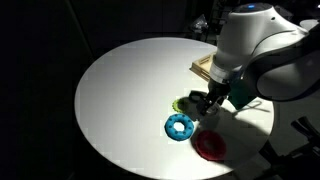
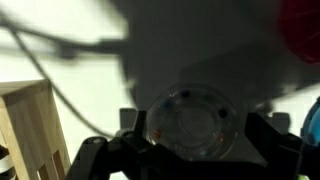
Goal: Pick up the ring holder and put it in the tray, pick up the clear ring and put it on the ring holder
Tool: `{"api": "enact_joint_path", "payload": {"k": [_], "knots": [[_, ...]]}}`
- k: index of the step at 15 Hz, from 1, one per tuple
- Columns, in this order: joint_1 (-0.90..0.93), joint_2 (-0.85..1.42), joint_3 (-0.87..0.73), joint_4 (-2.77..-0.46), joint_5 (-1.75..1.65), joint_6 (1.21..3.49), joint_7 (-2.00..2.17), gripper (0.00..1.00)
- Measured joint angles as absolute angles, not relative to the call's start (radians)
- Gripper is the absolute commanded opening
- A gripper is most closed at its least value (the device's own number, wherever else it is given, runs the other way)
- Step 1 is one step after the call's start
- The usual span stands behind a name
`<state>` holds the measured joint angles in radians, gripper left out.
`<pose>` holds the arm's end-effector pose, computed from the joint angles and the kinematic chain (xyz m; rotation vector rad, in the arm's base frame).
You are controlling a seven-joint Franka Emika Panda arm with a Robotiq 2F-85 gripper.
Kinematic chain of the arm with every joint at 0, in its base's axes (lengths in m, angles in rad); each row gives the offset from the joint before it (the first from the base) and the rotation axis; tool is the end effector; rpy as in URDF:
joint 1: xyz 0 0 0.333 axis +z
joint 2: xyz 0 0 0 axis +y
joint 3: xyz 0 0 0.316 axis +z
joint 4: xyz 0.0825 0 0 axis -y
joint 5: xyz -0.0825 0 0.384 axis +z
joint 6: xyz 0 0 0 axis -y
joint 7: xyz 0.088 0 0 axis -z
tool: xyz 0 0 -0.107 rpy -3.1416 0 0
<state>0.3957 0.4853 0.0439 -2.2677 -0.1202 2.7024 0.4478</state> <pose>0.4724 0.2282 0.1388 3.0914 0.1505 -0.0501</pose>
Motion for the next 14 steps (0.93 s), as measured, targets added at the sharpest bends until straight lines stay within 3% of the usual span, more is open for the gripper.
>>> {"api": "enact_joint_path", "payload": {"k": [5,6,8,14], "knots": [[0.427,0.515,0.019,-2.235,-0.120,2.702,0.448,1.00],[0.431,0.519,0.014,-2.231,-0.120,2.702,0.448,0.75],[0.439,0.526,0.004,-2.226,-0.120,2.702,0.448,0.70],[0.452,0.523,-0.024,-2.222,-0.123,2.699,0.449,0.70]]}}
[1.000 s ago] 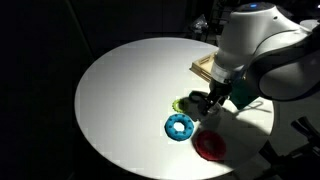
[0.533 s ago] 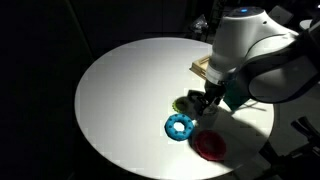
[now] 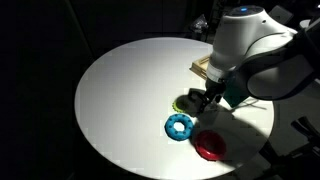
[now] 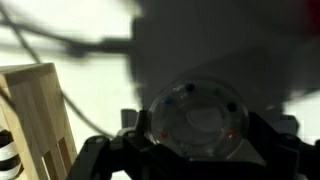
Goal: Pick up the ring holder and put it in the tray, pick up the clear ring and put it on the ring holder
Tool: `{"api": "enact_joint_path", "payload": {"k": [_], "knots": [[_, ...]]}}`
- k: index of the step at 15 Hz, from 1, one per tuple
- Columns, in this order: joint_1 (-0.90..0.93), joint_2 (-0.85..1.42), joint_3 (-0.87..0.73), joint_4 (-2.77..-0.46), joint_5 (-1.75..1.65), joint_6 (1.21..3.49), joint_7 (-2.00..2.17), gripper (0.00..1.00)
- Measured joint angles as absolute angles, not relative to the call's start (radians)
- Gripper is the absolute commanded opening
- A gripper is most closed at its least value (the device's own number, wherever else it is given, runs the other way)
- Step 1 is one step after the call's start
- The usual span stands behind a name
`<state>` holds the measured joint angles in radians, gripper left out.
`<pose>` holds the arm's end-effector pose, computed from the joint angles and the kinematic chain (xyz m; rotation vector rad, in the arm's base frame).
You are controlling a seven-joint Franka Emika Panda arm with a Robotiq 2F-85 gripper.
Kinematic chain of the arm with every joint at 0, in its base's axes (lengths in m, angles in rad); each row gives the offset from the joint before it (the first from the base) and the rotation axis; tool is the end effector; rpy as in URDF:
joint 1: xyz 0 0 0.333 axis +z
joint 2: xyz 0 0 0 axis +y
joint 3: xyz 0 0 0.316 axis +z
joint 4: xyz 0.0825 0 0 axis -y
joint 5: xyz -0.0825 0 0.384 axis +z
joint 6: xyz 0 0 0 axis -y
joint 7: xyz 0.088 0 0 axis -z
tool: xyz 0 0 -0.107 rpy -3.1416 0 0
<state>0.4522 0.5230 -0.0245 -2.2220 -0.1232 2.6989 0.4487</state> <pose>0.4867 0.2257 0.1322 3.0618 0.1449 -0.0239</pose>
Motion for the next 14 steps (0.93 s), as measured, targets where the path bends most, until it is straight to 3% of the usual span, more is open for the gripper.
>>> {"api": "enact_joint_path", "payload": {"k": [14], "knots": [[0.320,0.254,-0.050,-2.206,-0.205,2.427,0.448,0.70]]}}
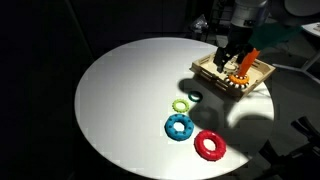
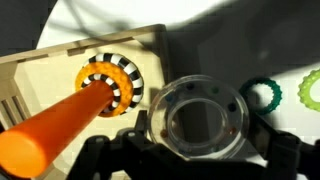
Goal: Pick up the ring holder and put it in the tray, pick up the clear ring and put it on the ring holder
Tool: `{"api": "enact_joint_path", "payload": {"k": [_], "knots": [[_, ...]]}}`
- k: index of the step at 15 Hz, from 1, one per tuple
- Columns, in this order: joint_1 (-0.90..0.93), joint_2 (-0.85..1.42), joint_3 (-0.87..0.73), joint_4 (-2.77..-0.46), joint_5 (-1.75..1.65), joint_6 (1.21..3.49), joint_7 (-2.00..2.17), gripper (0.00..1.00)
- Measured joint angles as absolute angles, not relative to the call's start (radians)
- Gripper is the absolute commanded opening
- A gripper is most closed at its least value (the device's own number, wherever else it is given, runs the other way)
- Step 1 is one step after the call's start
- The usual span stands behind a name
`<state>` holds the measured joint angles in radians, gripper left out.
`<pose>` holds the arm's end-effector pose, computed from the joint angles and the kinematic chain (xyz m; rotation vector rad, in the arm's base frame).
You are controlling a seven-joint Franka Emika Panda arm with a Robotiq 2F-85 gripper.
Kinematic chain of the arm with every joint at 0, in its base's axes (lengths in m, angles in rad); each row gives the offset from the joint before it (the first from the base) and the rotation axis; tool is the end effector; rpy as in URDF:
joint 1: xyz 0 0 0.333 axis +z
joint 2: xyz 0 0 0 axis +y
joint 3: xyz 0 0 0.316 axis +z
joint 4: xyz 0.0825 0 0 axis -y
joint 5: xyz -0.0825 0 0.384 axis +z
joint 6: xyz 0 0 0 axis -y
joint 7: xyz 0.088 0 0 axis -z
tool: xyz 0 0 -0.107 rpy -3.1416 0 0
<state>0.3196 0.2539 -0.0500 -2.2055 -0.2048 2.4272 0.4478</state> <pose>0.5303 0.1458 0.2626 2.9949 -0.0294 0.0301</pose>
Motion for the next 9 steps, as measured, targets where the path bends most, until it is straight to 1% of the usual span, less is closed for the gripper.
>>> {"api": "enact_joint_path", "payload": {"k": [9], "knots": [[0.193,0.165,-0.050,-2.196,-0.243,2.395,0.448,0.70]]}}
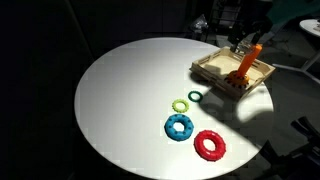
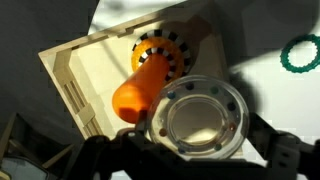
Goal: Pick up the ring holder and put it in the tray, pick up the clear ring and put it on the ring holder
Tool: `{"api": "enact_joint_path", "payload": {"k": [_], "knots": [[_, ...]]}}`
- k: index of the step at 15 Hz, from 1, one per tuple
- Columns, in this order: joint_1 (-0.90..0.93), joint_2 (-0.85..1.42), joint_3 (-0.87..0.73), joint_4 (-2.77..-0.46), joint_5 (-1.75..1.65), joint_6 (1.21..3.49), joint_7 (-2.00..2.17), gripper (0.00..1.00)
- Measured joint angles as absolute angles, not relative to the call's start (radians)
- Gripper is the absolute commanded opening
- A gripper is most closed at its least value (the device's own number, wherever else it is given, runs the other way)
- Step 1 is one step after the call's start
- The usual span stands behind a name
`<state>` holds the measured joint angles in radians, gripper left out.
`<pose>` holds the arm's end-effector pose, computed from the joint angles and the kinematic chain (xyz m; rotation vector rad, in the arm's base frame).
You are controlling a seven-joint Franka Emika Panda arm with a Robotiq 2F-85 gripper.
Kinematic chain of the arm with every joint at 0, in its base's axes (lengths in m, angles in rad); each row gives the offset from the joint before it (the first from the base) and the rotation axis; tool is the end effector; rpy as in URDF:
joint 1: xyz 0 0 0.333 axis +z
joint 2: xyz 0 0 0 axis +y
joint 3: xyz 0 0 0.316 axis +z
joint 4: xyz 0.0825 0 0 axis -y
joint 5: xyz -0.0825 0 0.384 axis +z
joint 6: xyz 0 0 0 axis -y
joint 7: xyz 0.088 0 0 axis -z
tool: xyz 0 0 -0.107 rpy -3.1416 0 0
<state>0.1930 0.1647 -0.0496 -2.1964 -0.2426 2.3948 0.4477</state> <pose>0.5483 0.0774 0.3127 2.9746 -0.1903 0.1237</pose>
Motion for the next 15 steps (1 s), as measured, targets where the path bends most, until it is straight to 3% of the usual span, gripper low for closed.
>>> {"api": "enact_joint_path", "payload": {"k": [15], "knots": [[0.127,0.133,-0.049,-2.212,-0.244,2.378,0.448,0.70]]}}
